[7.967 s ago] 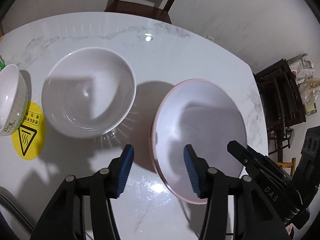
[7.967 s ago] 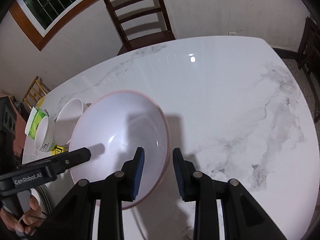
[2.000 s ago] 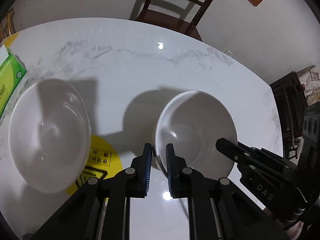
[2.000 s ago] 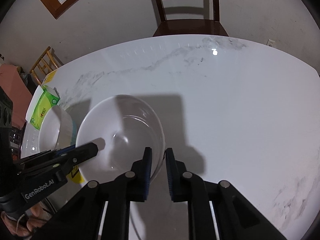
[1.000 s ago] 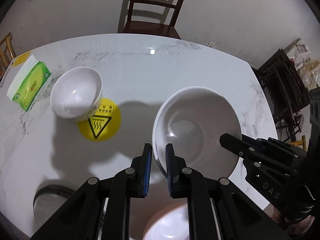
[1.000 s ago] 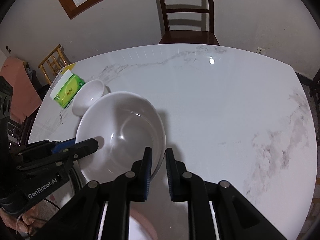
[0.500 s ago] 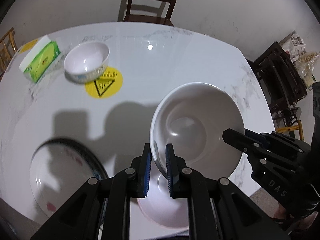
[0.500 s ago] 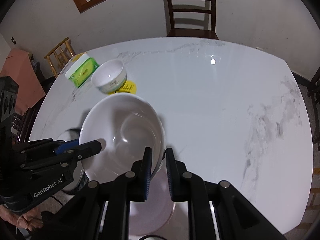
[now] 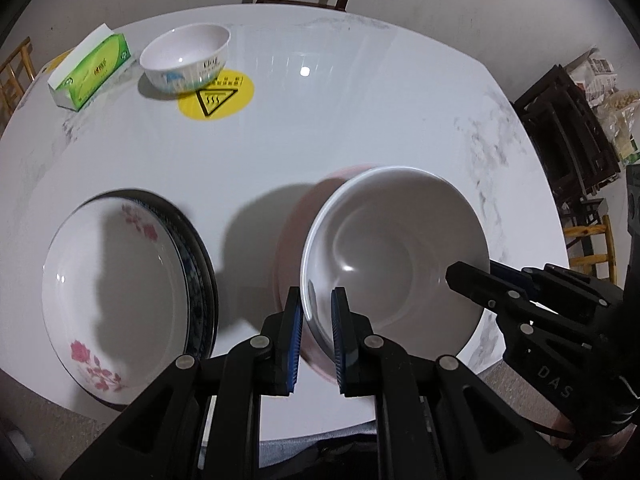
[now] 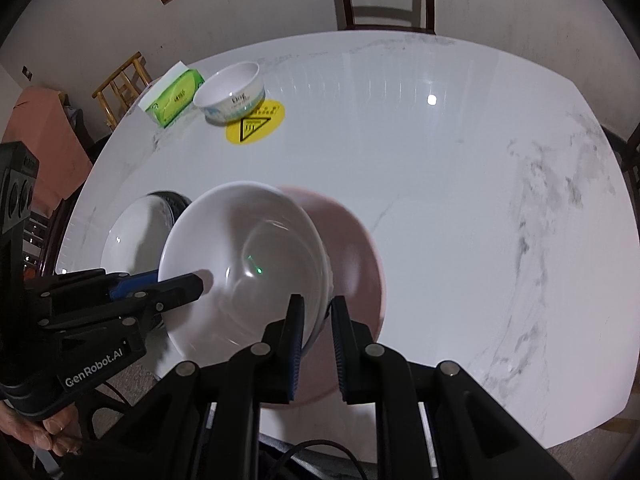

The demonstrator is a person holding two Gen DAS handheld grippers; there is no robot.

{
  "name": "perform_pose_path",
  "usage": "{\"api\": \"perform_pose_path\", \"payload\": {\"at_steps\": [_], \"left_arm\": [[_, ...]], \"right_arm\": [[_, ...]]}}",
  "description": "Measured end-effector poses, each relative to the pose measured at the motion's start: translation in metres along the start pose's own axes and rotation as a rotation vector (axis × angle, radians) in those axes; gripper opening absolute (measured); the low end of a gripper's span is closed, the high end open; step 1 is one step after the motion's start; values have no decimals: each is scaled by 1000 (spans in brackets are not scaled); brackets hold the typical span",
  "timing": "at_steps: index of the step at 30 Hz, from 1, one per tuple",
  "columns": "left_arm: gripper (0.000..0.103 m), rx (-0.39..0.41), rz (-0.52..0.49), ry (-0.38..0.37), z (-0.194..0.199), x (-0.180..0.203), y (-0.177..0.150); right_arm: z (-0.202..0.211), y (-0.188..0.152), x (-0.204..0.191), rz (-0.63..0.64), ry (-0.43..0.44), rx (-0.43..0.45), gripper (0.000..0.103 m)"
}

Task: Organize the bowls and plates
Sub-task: 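Lower the 'Rabbit' bowl into the pink bowl and open the left tool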

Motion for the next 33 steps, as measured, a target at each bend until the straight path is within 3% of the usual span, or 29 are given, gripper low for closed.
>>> {"api": "perform_pose_path", "payload": {"at_steps": [19, 33], "left_arm": [[11, 7, -42, 60, -13, 2, -4], [12, 11, -50, 77, -15, 2, -2]], "right_arm": [[-21, -8, -5, 15, -4, -55, 17], [-21, -8, -6, 34, -20, -44, 17]]}}
Point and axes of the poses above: each gripper's, at about its wrist camera, not at the fingertips, and z roughly against the way its jaws point, x to its right, y to its top, the point moved 3 cm from there along -z, roughly the way its jaws point, and after that the axes turned 14 degrees about z, right-handed, at the moved point
